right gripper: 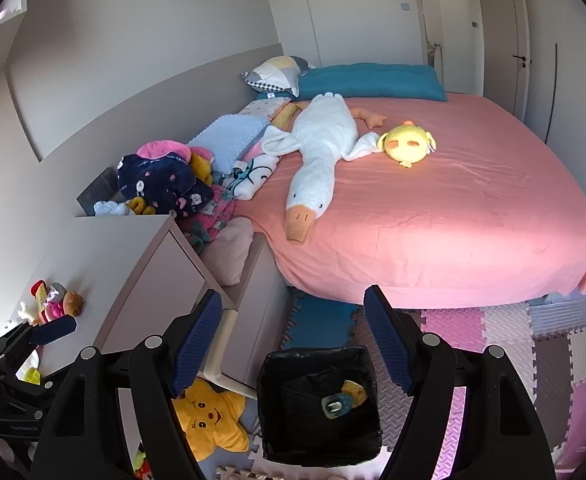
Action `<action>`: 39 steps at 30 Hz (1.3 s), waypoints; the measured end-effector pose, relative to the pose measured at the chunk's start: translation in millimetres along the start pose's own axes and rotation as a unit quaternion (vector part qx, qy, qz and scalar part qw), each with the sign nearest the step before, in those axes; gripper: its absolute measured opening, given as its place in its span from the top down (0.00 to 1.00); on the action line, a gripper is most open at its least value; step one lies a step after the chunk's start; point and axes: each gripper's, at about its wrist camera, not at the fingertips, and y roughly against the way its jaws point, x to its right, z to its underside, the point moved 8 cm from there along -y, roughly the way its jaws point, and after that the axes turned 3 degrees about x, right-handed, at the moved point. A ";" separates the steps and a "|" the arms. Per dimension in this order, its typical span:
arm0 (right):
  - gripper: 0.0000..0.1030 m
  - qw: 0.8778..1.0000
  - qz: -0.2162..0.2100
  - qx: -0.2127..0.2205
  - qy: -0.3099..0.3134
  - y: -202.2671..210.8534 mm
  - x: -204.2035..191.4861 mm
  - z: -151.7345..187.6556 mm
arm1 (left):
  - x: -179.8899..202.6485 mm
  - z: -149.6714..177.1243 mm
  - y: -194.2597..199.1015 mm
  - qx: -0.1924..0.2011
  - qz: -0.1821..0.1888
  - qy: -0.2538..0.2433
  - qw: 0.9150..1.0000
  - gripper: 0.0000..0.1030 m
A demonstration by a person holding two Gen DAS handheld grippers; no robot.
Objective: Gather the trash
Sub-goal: 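Move both open tools back over the desk items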
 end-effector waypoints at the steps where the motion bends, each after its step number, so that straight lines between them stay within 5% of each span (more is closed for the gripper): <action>1: 0.28 1.000 -0.004 -0.002 0.003 -1.3 -3.8 0.5 | -3.4 0.9 1.1 0.000 -0.003 0.003 1.000 0.10; 19: 0.24 0.995 -0.075 -0.024 0.064 -18.2 -99.1 13.9 | -86.4 37.1 51.1 0.013 -0.084 0.071 0.994 0.10; 39: 0.22 0.971 -0.175 -0.064 0.148 -27.5 -244.4 55.3 | -197.5 109.1 136.6 0.026 -0.180 0.166 0.969 0.10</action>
